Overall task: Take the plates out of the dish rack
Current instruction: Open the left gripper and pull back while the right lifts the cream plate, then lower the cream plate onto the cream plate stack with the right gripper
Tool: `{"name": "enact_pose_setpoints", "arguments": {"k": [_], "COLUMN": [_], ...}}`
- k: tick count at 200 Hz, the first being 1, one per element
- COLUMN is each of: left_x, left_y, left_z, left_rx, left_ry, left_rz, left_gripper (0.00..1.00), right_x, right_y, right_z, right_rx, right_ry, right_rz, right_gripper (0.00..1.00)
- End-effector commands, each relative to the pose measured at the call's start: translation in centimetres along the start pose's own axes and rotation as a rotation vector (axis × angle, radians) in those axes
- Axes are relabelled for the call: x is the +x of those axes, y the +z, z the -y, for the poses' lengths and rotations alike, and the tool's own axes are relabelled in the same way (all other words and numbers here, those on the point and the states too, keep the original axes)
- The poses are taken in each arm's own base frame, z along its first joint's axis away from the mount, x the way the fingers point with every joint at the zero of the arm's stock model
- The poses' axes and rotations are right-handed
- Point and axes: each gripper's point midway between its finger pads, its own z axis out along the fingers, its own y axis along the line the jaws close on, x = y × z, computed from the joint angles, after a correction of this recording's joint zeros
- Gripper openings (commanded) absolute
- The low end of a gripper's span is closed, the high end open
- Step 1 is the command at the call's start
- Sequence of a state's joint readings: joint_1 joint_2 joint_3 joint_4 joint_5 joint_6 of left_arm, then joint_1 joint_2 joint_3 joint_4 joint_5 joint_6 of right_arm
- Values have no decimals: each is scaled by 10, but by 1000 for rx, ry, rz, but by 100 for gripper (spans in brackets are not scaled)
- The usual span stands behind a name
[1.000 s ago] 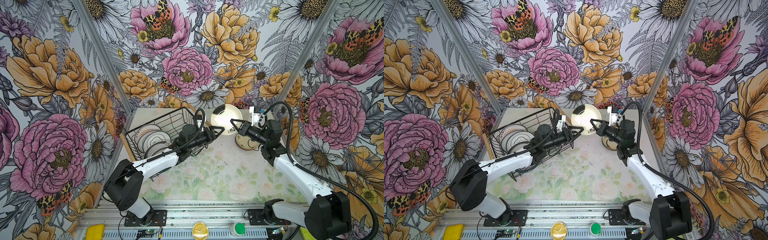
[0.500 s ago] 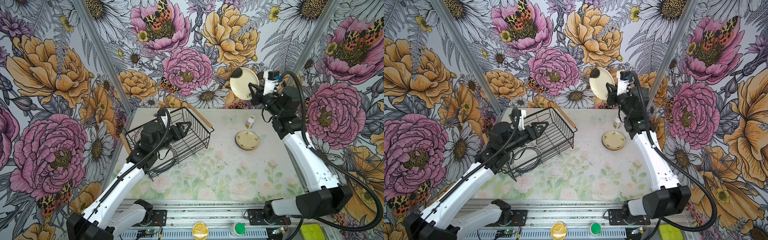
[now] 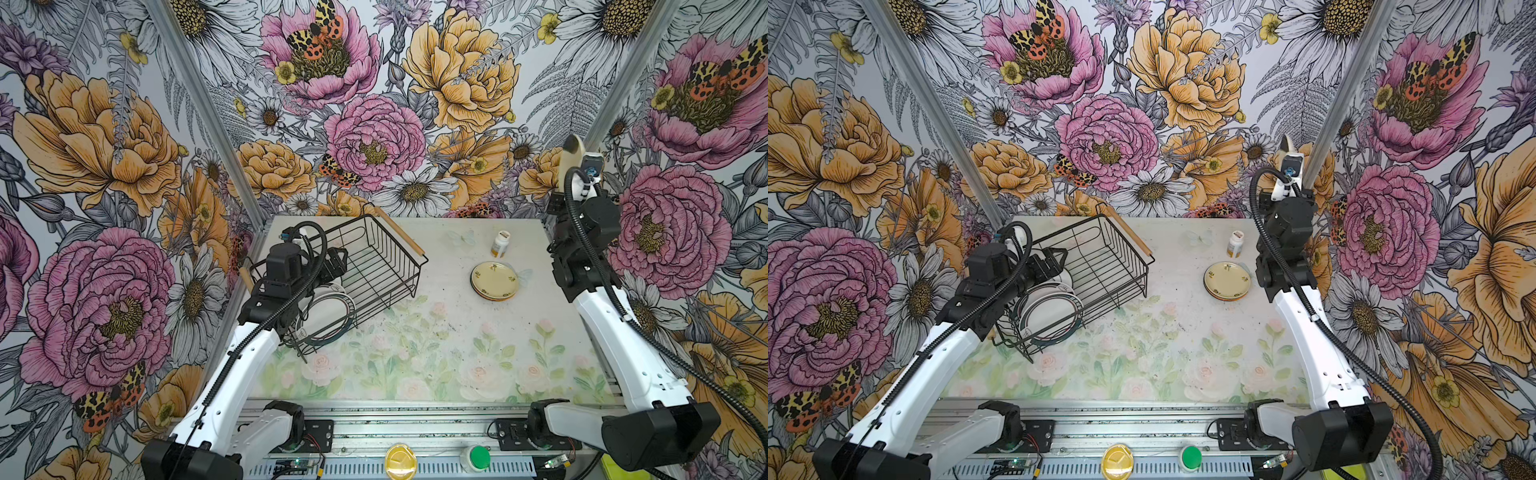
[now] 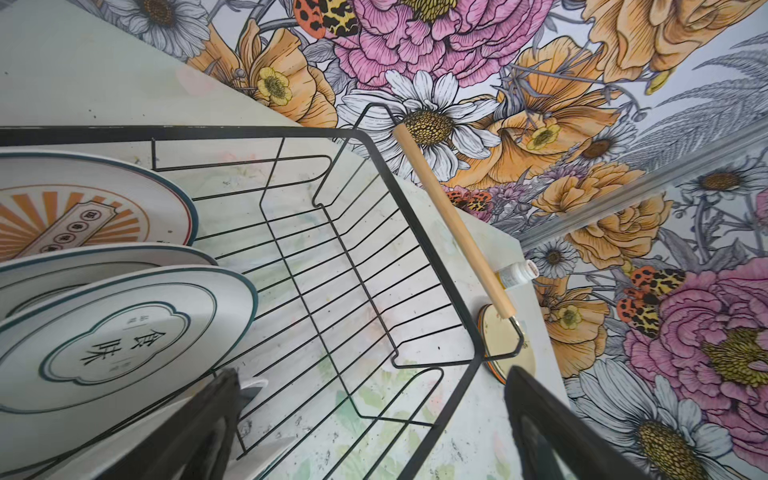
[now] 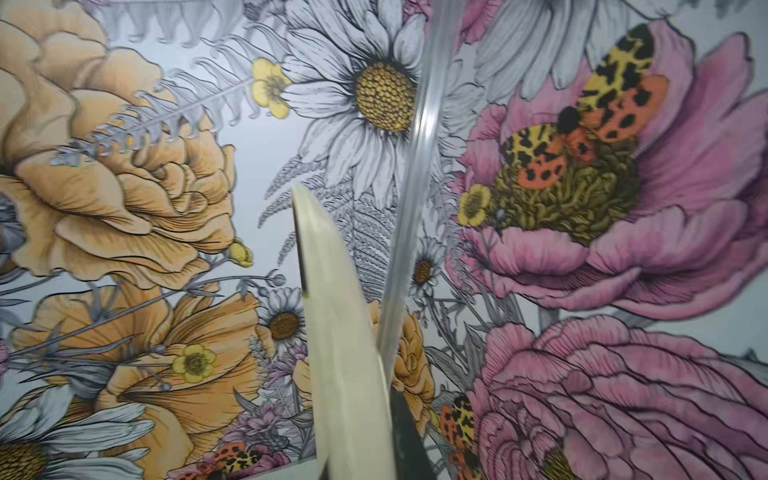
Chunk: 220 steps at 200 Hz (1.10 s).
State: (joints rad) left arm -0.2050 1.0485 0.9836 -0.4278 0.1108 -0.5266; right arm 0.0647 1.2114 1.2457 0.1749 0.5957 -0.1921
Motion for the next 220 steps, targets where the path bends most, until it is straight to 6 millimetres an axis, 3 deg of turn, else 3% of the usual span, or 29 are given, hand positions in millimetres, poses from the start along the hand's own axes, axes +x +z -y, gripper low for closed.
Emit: {"name": "enact_pose_setpoints", "arguments": {"k": [1,27,49,82,112,162,220], "left_x": [-24,-30,-31,-31,-33,-32,-26], "left_y": [-9,-11,-13,-11,-8,-8,-1], "left_z": [-6,-15,-19,-19,-16,-16,-17], "left_rx": [-86,-158,-178,-177,-168,-160,-152], "left_ry": [64,114,110,93,91,93,95], "left_rz": [93,128,138,146,140,152,128], "left_gripper": [99,99,99,99,99,99,99], "right_x": [45,121,178,236,280,299,314], "right_y": [-19,-46,-69,-100,-108,-99,-93], "right_z": [58,65,55,45,23,-16,-35], "right_rx": [307,380,351,290,184,-33,-138], "right_ry": [115,214,279,442,660,861,946], "right_rz": [-92,-250,-396,-562,-730,-857,-912], "right_gripper": [0,0,0,0,0,0,0]}}
